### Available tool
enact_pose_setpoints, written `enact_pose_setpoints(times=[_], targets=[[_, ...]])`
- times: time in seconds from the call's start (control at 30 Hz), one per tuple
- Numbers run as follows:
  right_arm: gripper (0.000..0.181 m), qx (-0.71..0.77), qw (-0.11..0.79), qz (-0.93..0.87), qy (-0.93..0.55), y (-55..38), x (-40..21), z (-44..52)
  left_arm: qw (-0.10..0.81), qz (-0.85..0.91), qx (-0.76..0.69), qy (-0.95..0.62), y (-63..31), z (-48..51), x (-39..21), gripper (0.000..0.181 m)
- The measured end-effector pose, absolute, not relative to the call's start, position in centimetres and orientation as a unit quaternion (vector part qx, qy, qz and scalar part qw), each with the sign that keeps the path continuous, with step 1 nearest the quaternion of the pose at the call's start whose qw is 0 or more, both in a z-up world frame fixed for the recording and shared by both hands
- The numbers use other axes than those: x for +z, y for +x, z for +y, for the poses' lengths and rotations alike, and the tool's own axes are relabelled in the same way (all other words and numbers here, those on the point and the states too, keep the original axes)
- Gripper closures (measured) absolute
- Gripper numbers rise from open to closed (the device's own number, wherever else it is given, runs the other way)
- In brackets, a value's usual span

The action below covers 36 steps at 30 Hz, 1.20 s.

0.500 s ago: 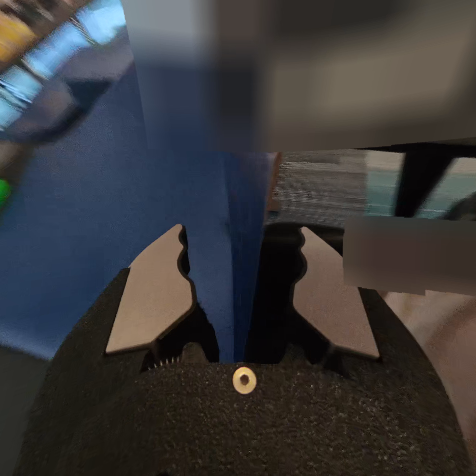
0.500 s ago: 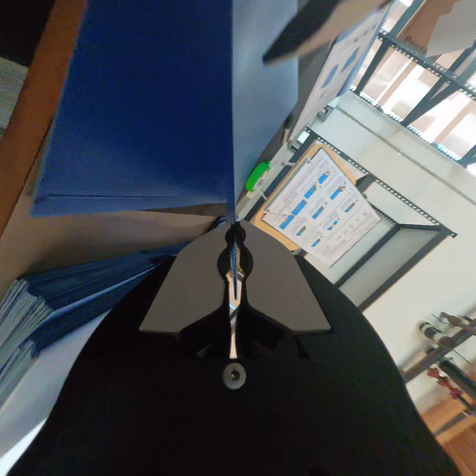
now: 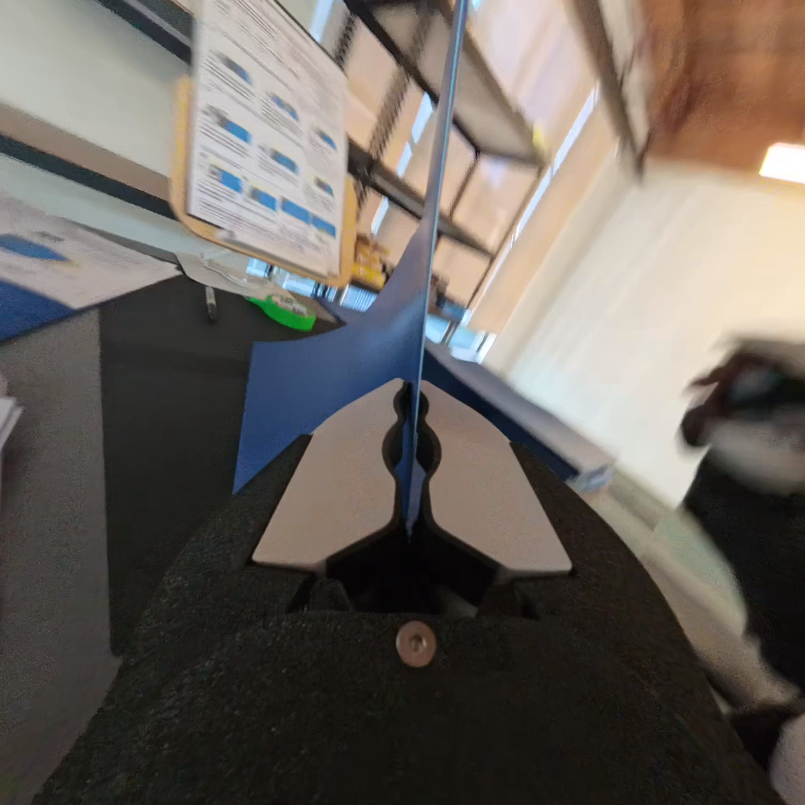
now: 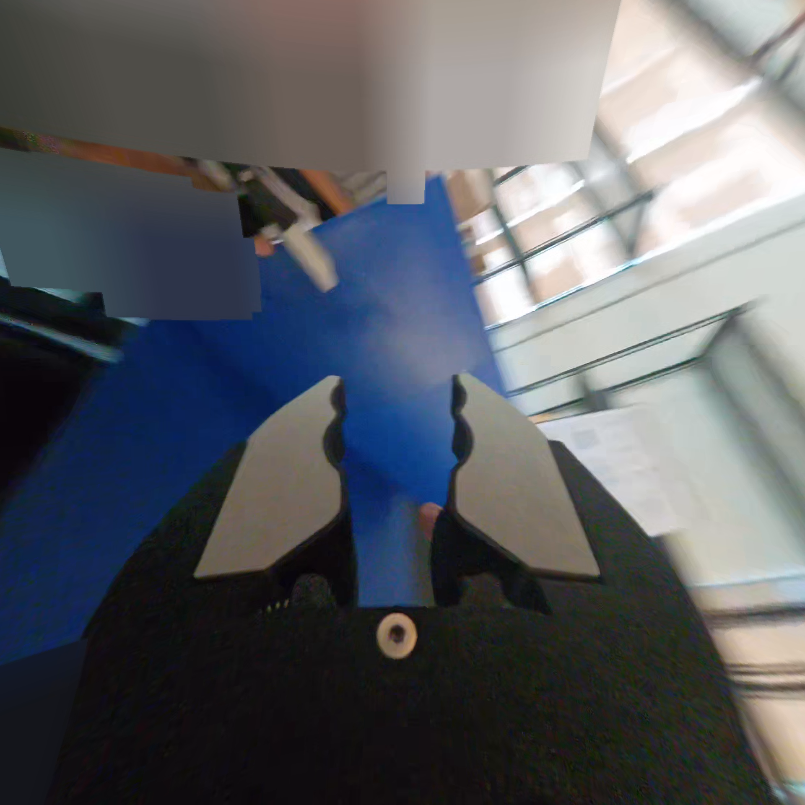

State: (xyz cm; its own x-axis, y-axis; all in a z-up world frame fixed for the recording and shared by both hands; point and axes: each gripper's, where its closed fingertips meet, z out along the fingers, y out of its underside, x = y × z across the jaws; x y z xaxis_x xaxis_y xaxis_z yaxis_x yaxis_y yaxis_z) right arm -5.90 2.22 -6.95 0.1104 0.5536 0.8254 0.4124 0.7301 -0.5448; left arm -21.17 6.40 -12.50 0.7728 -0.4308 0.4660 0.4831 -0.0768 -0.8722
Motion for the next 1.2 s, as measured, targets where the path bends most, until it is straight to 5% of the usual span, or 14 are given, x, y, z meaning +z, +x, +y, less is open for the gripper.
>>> enact_pose_setpoints(times=[0.13,0.27,0.4,0.53,0.63,0.7,0.97,1.2], targets=[[0.084,0.076,0.449,-0.669,-0.588,-1.2,-21.0,3.7,0.715,-0.136,-0.355,-0.586,-27.9,5.3,-11.3,0.18],[0.096,0.198,0.322,-0.474,-0.795,4.4,-28.5,2.7,0.705,-0.191,-0.375,-0.571,-30.5,4.5,-12.2,0.18],[0.115,0.402,0.216,-0.27,-0.848,5.4,-28.2,0.3,0.702,-0.222,-0.376,-0.563,-32.3,3.6,-13.3,0.18],[0.106,0.449,0.128,-0.261,-0.845,2.5,-29.9,-1.6,0.707,-0.241,-0.377,-0.547,-33.5,3.2,-13.4,0.18],[0.117,0.523,0.123,-0.21,-0.817,-0.7,-29.4,-0.5,0.704,-0.263,-0.399,-0.525,-34.1,2.9,-14.0,0.18],[0.169,0.592,0.161,-0.185,-0.767,-1.6,-26.8,0.7,0.71,-0.274,-0.413,-0.501,-34.7,2.3,-13.8,0.181],[0.174,0.495,0.367,-0.313,-0.723,5.3,-16.4,6.8,0.689,-0.259,-0.454,-0.502,-30.1,3.4,-14.5,0.181],[0.174,0.379,0.379,-0.296,-0.79,18.3,-13.1,15.8,0.528,-0.278,-0.584,-0.551,-17.1,9.7,-19.0,0.175]])
